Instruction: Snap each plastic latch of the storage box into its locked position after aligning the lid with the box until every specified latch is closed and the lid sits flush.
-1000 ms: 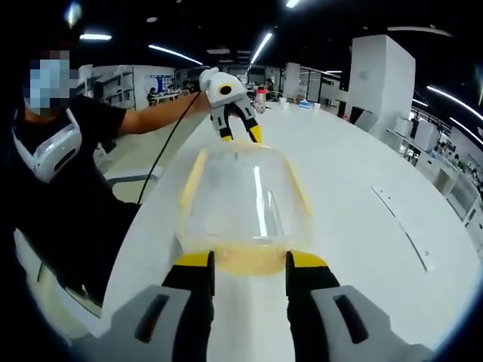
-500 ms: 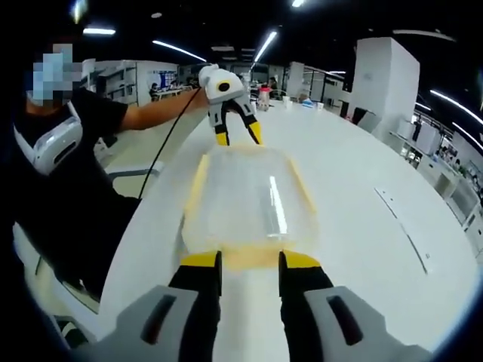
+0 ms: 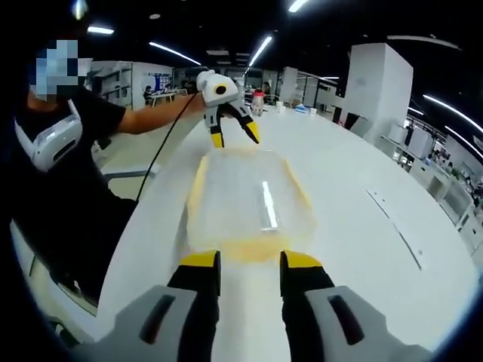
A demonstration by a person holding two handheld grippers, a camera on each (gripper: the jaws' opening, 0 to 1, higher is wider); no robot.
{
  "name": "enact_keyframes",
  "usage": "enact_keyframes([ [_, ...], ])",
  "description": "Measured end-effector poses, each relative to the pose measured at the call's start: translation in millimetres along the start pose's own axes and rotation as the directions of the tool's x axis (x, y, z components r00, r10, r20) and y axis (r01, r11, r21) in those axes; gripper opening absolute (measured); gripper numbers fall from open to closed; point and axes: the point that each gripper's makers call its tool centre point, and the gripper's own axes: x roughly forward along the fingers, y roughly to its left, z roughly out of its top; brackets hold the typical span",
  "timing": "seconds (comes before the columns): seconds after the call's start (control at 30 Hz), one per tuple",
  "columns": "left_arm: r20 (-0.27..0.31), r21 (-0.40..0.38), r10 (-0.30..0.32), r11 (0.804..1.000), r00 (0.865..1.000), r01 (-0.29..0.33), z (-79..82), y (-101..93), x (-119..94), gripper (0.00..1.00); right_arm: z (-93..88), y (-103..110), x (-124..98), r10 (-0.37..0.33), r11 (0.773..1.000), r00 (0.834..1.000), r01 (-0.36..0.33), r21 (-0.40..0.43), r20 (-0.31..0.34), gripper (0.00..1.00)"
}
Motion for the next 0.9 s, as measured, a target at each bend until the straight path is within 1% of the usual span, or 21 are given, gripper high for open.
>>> enact_keyframes([
  [0.07,0.01,-0.009,0.013,1.0,1.0,-0.012,0.2,1.4,-0.2,0.43,1.9,0.8,-0.9,-0.006,1.0,1.0,0.006,-0.004,0.008,0.3],
  [0.1,0.024,-0.018,0.022,1.0,0.999,-0.022,1.5,2.9,-0.1,0.44,4.7,1.4,-1.7,-0.01,1.0,1.0,0.01,-0.007,0.021,0.3],
  [0.17,0.029,-0.024,0.028,0.999,0.999,-0.027,0.3,3.5,0.7,0.44,9.8,4.3,-1.2,-0.003,1.0,0.999,0.003,-0.003,0.047,0.31],
  [0.23,0.036,-0.032,0.032,0.999,0.999,-0.031,-0.9,3.4,2.1,0.44,11.6,6.3,0.0,-0.001,1.0,0.998,0.001,-0.003,0.056,0.31],
  [0.3,0.041,-0.038,0.038,0.999,0.998,-0.037,-1.8,3.5,3.9,0.44,9.9,6.3,2.5,0.004,1.0,0.999,-0.004,-0.003,0.052,0.31],
  [0.37,0.051,-0.036,0.048,0.998,0.998,-0.046,-1.4,4.5,4.0,0.44,4.3,6.0,5.7,0.005,1.0,0.999,-0.005,-0.003,0.033,0.31],
  [0.43,0.062,-0.034,0.087,0.996,0.994,-0.085,-0.4,10.6,2.1,0.44,-0.3,9.0,9.2,0.016,1.0,1.0,-0.016,-0.001,0.022,0.32],
  [0.53,0.072,-0.047,0.089,0.995,0.993,-0.086,-1.0,11.7,0.6,0.44,-3.8,11.3,12.6,0.022,1.0,1.0,-0.022,-0.005,0.011,0.32],
  [0.7,0.082,-0.046,0.107,0.994,0.991,-0.103,-0.4,14.9,-0.3,0.46,-4.2,10.2,11.2,0.021,1.0,1.0,-0.021,0.003,0.02,0.32],
  [0.9,0.1,-0.045,0.129,0.991,0.987,-0.125,4.9,17.1,-5.1,0.46,-6.4,12.5,11.7,0.018,1.0,1.0,-0.018,0.011,0.025,0.32],
])
